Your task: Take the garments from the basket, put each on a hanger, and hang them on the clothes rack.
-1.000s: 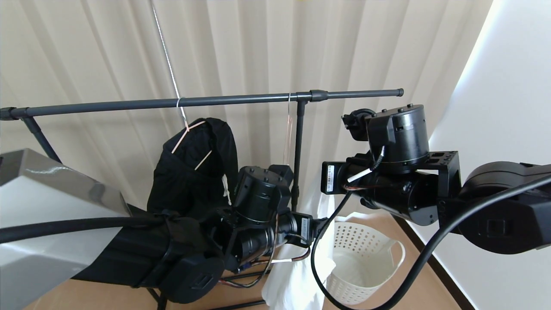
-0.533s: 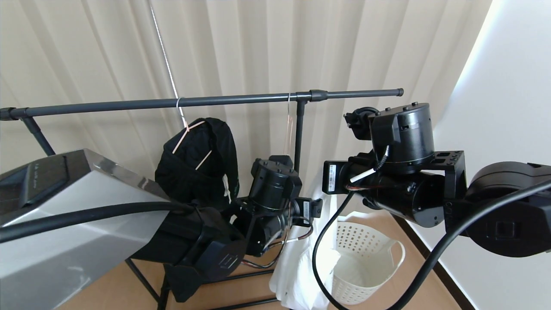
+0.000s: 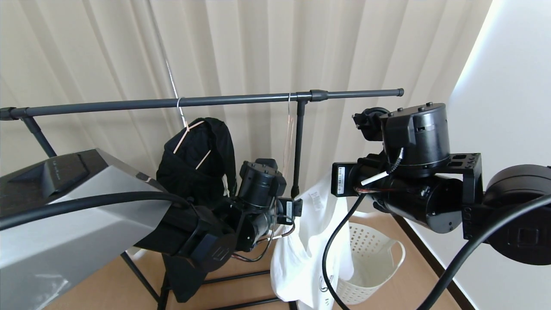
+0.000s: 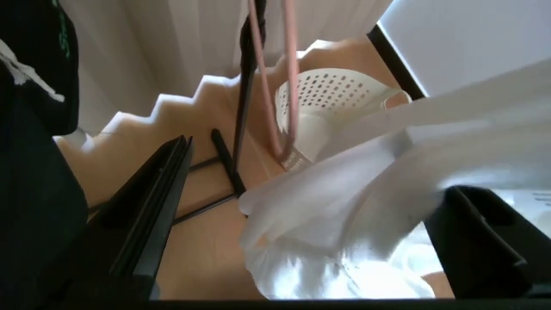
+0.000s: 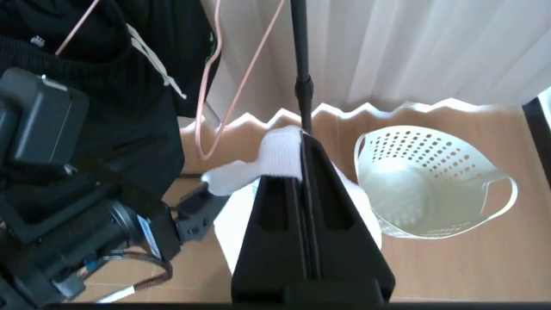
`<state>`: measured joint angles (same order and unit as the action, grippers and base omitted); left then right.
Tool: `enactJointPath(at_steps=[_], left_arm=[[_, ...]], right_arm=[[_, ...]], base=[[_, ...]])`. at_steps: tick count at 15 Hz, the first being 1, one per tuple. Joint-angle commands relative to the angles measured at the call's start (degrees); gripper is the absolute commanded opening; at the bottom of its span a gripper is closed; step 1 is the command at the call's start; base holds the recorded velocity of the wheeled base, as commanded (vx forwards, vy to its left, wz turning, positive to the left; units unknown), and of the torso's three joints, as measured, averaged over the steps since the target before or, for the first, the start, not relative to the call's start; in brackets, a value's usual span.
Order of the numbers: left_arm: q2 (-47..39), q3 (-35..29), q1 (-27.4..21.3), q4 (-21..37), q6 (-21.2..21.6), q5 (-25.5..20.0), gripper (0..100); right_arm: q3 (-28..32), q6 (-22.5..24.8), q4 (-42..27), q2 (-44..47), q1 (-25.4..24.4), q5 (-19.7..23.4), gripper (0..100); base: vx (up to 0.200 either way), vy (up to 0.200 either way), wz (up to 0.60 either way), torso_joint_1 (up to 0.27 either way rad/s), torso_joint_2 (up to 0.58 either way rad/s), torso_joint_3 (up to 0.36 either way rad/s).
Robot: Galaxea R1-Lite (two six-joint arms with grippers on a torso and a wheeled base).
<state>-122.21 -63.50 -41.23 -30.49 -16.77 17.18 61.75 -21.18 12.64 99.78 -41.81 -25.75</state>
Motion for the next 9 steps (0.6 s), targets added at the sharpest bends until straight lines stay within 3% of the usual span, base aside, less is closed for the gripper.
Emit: enactJointPath(at_steps=[1,9], left_arm=[[-0.8,0.2,0.8,-0.1,0.2,0.1,100],[-0.9,2.8,1.9,-1.2,0.3,0.1,100]], right_arm=[[-1.6,1.2,0.1,-2.7,0.0,0.2,0],[-5.0,4.9,0.1,-6.8,0.2,0.9,0]], base=[[0.0,0.0,0.0,0.0,0.0,0.0],[0.0,0.0,0.0,0.0,0.0,0.0]])
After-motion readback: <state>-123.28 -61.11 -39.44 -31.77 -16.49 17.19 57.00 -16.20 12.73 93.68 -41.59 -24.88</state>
